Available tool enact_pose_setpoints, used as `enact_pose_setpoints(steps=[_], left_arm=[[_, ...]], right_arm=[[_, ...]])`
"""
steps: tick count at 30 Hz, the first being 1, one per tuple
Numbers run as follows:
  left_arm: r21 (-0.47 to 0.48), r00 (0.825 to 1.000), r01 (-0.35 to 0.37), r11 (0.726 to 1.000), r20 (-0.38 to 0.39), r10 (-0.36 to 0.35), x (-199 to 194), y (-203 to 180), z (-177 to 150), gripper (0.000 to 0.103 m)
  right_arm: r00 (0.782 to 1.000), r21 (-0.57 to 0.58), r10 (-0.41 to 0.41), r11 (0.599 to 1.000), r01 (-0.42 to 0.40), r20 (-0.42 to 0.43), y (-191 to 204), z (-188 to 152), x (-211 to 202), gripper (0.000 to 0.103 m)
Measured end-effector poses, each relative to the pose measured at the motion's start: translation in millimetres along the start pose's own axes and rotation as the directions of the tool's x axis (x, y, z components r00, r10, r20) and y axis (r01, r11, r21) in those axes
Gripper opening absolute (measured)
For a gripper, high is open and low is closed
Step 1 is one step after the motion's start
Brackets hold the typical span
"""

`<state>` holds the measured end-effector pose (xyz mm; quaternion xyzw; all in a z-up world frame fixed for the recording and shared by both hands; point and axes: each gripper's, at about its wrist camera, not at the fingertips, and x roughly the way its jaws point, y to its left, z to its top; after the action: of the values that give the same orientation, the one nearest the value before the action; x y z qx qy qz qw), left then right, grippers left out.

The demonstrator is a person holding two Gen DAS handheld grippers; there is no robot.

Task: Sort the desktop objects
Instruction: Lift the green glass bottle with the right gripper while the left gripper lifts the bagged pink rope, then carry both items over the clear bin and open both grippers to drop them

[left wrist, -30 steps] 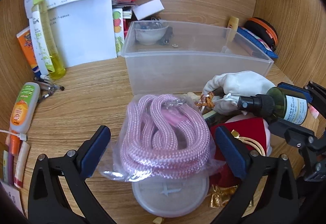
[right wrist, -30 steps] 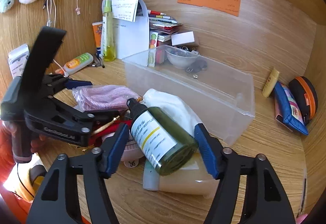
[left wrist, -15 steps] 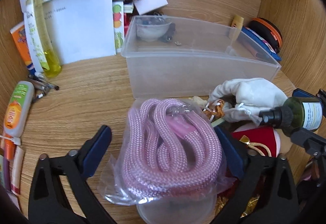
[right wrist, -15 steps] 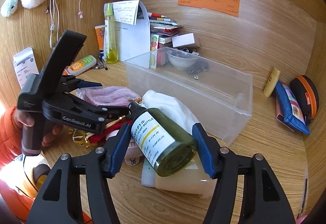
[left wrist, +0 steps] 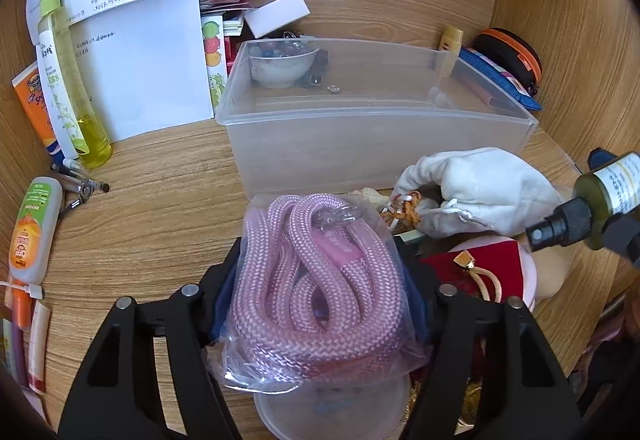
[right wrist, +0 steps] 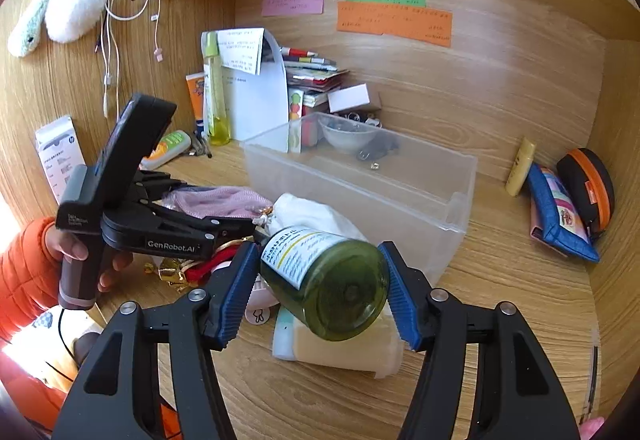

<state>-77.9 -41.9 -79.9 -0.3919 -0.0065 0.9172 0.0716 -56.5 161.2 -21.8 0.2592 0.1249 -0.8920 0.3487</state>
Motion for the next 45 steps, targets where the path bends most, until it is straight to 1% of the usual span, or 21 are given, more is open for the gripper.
enact_pose_setpoints(steps=[5, 6, 7, 9, 12, 16, 20, 23, 29, 36, 39, 42, 45], left_arm=[[-0.019, 1.0, -0.018, 1.0, 0.021, 0.018, -6, 2, -2, 0.062], [-0.021, 0.999, -0.019, 1.0, 0.026, 0.019, -8, 2, -3, 0.062], [-0.026, 0.999, -0.02, 0.999, 0.031, 0.021, -10, 3, -4, 0.062], [-0.032, 0.999, -0.021, 0.999, 0.043, 0.023, -15, 4, -5, 0.061], [-0.045, 0.997, -0.03, 0.999, 0.064, 0.033, -24, 6, -7, 0.061], [-0.061, 0.993, -0.029, 0.998, 0.115, 0.036, -43, 8, -7, 0.061], [-0.058, 0.985, -0.029, 0.998, 0.17, 0.039, -63, 6, -4, 0.061], [-0.065, 0.977, -0.03, 0.997, 0.211, 0.043, -74, 4, 1, 0.061], [-0.061, 0.965, -0.04, 0.997, 0.258, 0.055, -87, -2, 12, 0.061], [-0.041, 0.957, -0.05, 0.998, 0.284, 0.06, -94, -8, 27, 0.061], [-0.027, 0.954, -0.054, 0.998, 0.294, 0.06, -96, -12, 35, 0.061], [-0.013, 0.956, -0.044, 0.999, 0.291, 0.046, -94, -14, 45, 0.061], [-0.005, 0.955, -0.057, 0.998, 0.29, 0.056, -92, -15, 56, 0.061]], right_arm=[[1.0, 0.023, -0.001, 1.0, 0.001, 0.013, -7, 1, -7, 0.056], [1.0, 0.03, -0.001, 1.0, 0.001, 0.017, -9, 1, -8, 0.047], [1.0, 0.036, 0.017, 0.999, -0.018, 0.011, -11, 2, -8, 0.041], [0.999, 0.061, 0.038, 0.997, -0.038, 0.004, -17, 4, -7, 0.041], [0.999, 0.059, 0.048, 0.997, -0.048, 0.001, -18, 4, -4, 0.041], [0.998, 0.069, 0.061, 0.996, -0.06, -0.003, -19, 4, -1, 0.041], [0.997, 0.069, 0.071, 0.995, -0.072, 0.015, -19, 8, -7, 0.04], [0.997, 0.063, 0.066, 0.996, -0.068, 0.034, -20, 12, -15, 0.04], [0.996, 0.056, 0.038, 0.998, -0.042, 0.075, -27, 25, -27, 0.039], [0.994, 0.06, 0.015, 0.998, -0.022, 0.106, -40, 43, -30, 0.039], [0.993, 0.057, -0.01, 0.998, 0.003, 0.119, -45, 53, -30, 0.039], [0.991, 0.055, -0.035, 0.998, 0.028, 0.13, -54, 63, -27, 0.039], [0.99, 0.055, -0.057, 0.997, 0.05, 0.133, -62, 74, -21, 0.039]])
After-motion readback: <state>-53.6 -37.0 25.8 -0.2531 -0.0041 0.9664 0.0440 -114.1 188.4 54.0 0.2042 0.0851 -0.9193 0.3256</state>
